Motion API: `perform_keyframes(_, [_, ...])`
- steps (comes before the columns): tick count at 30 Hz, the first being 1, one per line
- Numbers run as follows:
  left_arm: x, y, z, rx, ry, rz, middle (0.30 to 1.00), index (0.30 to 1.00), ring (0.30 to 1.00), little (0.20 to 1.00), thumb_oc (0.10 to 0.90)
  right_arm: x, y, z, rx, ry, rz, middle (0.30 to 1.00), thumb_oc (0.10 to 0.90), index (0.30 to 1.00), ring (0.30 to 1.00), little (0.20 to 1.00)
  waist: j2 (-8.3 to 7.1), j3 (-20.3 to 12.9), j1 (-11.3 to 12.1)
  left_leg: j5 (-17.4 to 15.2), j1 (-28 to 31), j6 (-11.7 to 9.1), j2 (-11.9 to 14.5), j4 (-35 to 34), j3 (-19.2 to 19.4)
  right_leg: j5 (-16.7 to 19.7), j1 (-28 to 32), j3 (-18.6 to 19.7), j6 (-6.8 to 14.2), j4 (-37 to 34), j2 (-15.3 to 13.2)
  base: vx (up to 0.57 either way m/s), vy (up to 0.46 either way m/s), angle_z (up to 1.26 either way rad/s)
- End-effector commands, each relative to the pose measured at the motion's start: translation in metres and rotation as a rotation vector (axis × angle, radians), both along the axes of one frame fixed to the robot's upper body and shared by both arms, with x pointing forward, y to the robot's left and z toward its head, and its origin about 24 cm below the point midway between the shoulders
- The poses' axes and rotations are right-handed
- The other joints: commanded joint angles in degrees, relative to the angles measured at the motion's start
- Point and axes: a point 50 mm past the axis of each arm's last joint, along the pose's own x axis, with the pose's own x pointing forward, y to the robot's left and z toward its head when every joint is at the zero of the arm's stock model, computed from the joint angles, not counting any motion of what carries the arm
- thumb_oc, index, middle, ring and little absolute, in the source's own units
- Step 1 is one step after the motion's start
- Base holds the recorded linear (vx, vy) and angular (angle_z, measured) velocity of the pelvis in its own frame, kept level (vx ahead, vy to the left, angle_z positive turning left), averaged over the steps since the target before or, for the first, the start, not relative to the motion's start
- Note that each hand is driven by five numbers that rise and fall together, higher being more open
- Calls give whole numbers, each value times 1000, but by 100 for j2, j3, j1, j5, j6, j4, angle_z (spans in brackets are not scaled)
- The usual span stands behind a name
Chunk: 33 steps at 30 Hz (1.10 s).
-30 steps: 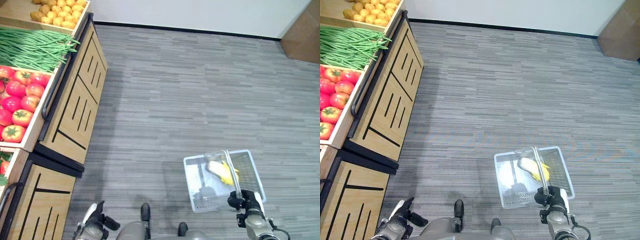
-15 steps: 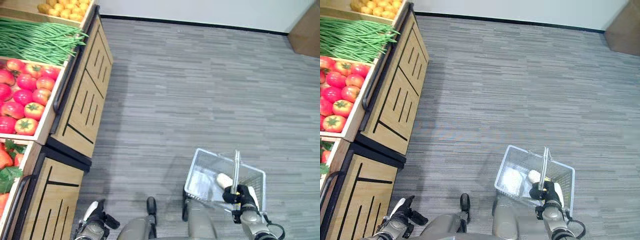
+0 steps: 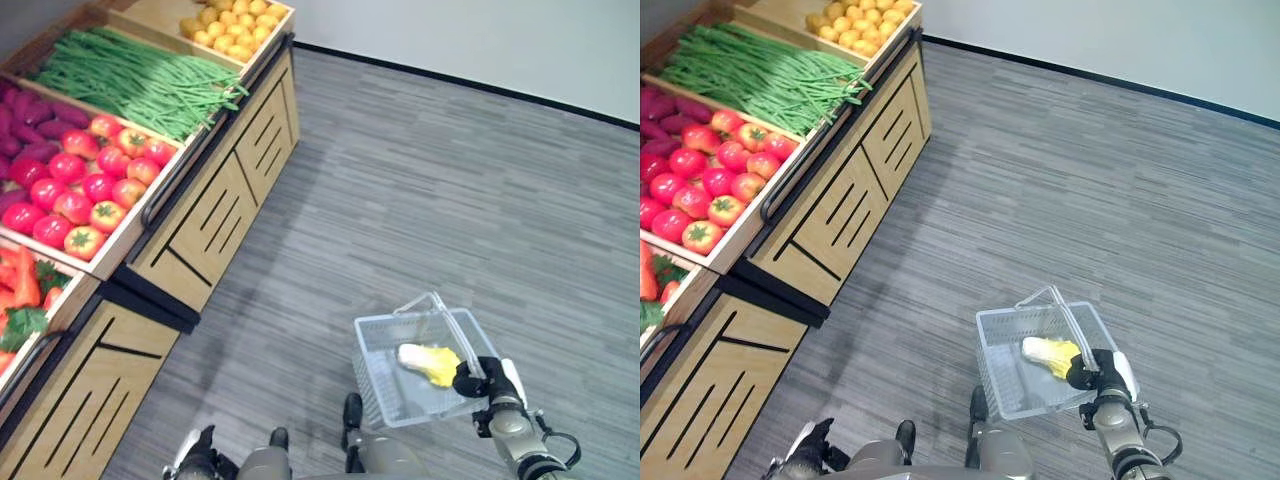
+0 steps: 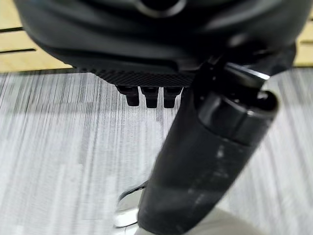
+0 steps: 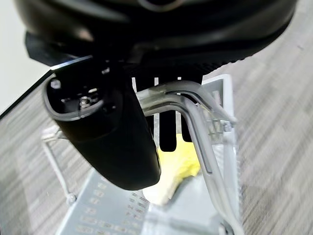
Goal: Get the vegetables into the basket
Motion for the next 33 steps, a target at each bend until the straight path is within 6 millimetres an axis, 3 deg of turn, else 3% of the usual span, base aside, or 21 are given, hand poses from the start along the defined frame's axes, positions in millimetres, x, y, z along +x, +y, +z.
perform_keyframes(1, [4, 10, 5, 32, -37, 37, 1000, 1000, 1000, 1000, 900, -8, -33, 19, -91, -107, -108, 300, 400, 300, 300, 300, -13, -58, -164, 216, 107, 31, 600, -676, 955, -344, -125, 269, 779, 671, -519, 90, -71, 87])
perform_keyframes(3, [4, 11, 5, 42, -34, 31, 1000, 1000, 1000, 1000, 900, -16, -36, 16, -93, -88, -136, 300, 400, 300, 300, 300, 14, -84, -175, 222, 54, 40, 629, -980, 1071, -378, -79, 133, 809, 641, -571, 67, 10, 128])
perform_keyframes(5, [8, 9, 6, 61, -33, -7, 1000, 1000, 1000, 1000, 900, -26, -40, 13, -103, -62, -172, 300, 400, 300, 300, 300, 158, -91, -156, 800, -259, -72, 902, -1594, 1408, -505, 133, -54, 846, 623, -615, 218, 120, 66])
perform_keyframes(7, [4, 12, 5, 67, -25, 4, 1000, 1000, 1000, 1000, 900, -29, -38, 11, -100, -52, -166, 300, 400, 300, 300, 300, 196, -122, -118, 1036, -280, -116, 999, -1825, 1443, -588, 296, -51, 870, 632, -599, 317, 164, 30])
perform_keyframes(9, [-4, 15, 4, 79, 4, -14, 1000, 1000, 1000, 1000, 900, -37, -35, 4, -83, -8, -180, 300, 400, 300, 300, 300, 163, -246, -59, 904, -200, -17, 876, -1778, 1567, -694, 537, 4, 946, 703, -731, 405, 280, -23])
perform_keyframes(11, [-2, 14, 4, 75, 1, -45, 1000, 1000, 1000, 1000, 900, -41, -33, -2, -75, 34, -192, 300, 400, 300, 300, 300, 45, -275, 8, 630, -326, 132, 656, -1464, 1577, -580, 611, 83, 1051, 703, -947, 344, 370, -15])
perform_keyframes(13, [3, 18, 7, 88, -15, -54, 1000, 1000, 1000, 1000, 900, -36, -23, -8, -52, 56, -187, 300, 400, 300, 300, 300, -156, -290, 76, 152, -509, 313, 371, -945, 1632, -179, 637, 258, 1238, 751, -1248, 348, 451, 28])
perform_keyframes(17, [6, 24, 10, 92, -39, -35, 1000, 1000, 1000, 1000, 900, -25, -13, -10, -42, 63, -143, 300, 400, 300, 300, 300, -232, -291, 161, -11, -354, 545, 146, -1099, 1693, 474, 418, 367, 1389, 1249, -1467, 160, 274, 11])
perform_keyframes(19, [8, 27, 12, 101, -38, -41, 1000, 1000, 1000, 1000, 900, -14, -5, -9, -36, 49, -103, 300, 400, 300, 300, 300, -127, -198, 106, -69, 28, 686, 28, -1408, 1635, 552, -9, 631, 1325, 2091, -1344, 201, 336, -1])
perform_keyframes(20, [8, 29, 12, 106, -36, -34, 1000, 1000, 1000, 1000, 900, -12, -3, -9, -33, 47, -98, 300, 400, 300, 300, 300, -99, -187, 75, -67, 132, 695, 18, -1503, 1600, 499, -162, 707, 1279, 2137, -1229, 245, 182, 8])
perform_keyframes(22, [5, 33, 12, 108, -27, -6, 1000, 1000, 1000, 1000, 900, -9, 2, -10, -23, 40, -83, 300, 400, 300, 300, 300, -67, -84, -30, -128, 402, 658, 8, -1620, 1403, 90, -602, 850, 1191, 1675, -908, 330, -31, 39])
perform_keyframes(23, [4, 32, 11, 105, -24, -10, 1000, 1000, 1000, 1000, 900, -6, 2, -9, -19, 25, -87, 300, 400, 300, 300, 300, -108, -25, -113, -236, 556, 602, -45, -1608, 1209, 75, -653, 1139, 1243, 1064, -786, 432, -190, 96])
perform_keyframes(24, [5, 31, 11, 105, -22, -13, 1000, 1000, 1000, 1000, 900, -5, 2, -7, -20, 10, -85, 300, 400, 300, 300, 300, -126, 4, -225, -314, 642, 562, -85, -1564, 1012, 257, -857, 1691, 1303, 649, -690, 456, -245, 160])
perform_keyframes(25, [5, 31, 11, 103, -21, -8, 1000, 1000, 1000, 1000, 900, -3, 2, -6, -20, -8, -77, 300, 400, 300, 300, 300, -152, 29, -287, -389, 748, 503, -92, -1540, 830, 416, -1005, 1893, 1364, 421, -706, 431, -290, 200])
perform_keyframes(28, [-5, 29, 7, 87, 0, 34, 1000, 1000, 1000, 1000, 900, -5, -8, -2, -43, 2, -75, 300, 400, 300, 300, 300, -163, -55, -251, -466, 796, 320, 22, -1333, 484, 346, -777, 1667, 1214, 460, -570, 330, -459, 201])
perform_keyframes(31, [-8, 19, 3, 60, 10, 40, 1000, 1000, 1000, 1000, 900, -13, -27, 5, -82, -1, -107, 300, 400, 300, 300, 300, 32, -187, -228, -103, 695, 66, 380, -1401, 253, 68, -584, 1243, 983, 436, -375, 167, -370, 85])
perform_keyframes(33, [-7, 16, 3, 50, 7, 44, 1000, 1000, 1000, 1000, 900, -17, -31, 5, -93, 6, -121, 300, 400, 300, 300, 300, 85, -199, -226, -17, 668, 16, 455, -1432, 187, -39, -537, 1147, 919, 448, -329, 72, -208, 46])
